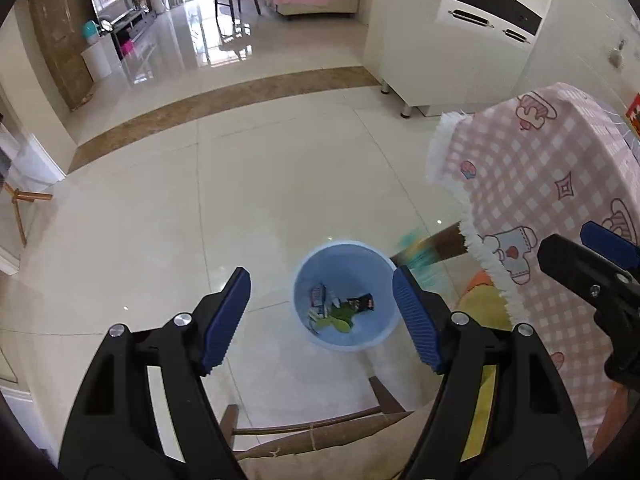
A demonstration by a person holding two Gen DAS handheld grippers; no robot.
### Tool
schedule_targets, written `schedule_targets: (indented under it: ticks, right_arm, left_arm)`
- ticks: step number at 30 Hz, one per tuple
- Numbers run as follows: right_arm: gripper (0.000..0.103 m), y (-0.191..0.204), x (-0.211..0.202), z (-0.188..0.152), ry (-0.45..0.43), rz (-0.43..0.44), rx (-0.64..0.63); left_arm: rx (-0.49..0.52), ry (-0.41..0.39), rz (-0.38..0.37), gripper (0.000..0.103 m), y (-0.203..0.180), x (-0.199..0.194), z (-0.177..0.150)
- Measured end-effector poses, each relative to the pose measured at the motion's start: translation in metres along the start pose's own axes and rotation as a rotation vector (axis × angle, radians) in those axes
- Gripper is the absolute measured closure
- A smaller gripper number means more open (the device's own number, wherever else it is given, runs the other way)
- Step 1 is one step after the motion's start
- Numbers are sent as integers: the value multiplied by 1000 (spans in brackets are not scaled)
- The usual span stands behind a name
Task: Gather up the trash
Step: 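Carry the treat stick and red wrapper over the blue bin and open both tools, then move both open tools back over the table toward the remaining trash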
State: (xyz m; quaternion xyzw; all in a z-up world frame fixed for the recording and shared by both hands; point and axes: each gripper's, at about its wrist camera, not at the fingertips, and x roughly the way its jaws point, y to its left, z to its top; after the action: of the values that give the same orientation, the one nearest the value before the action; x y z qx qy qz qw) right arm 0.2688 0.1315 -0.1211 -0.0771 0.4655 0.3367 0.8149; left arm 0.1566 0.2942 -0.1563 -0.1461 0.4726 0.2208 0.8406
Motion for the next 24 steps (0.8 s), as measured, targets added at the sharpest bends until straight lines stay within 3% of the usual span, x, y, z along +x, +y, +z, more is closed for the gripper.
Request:
schedule_targets:
  ticks: [15,20,24]
  right_arm:
    - [19,-17,-34,-17,-29,5,51]
    - [19,-29,-68,-21,-97,7,68]
    - [19,-41,-103,-25,-172,-6,95]
  left_arm:
    - [58,-32,-56,30,-25,-21,2]
    - [105,-78,-92,30,-44,-43,5]
    - [147,-112,-176,30,-65,-65,10]
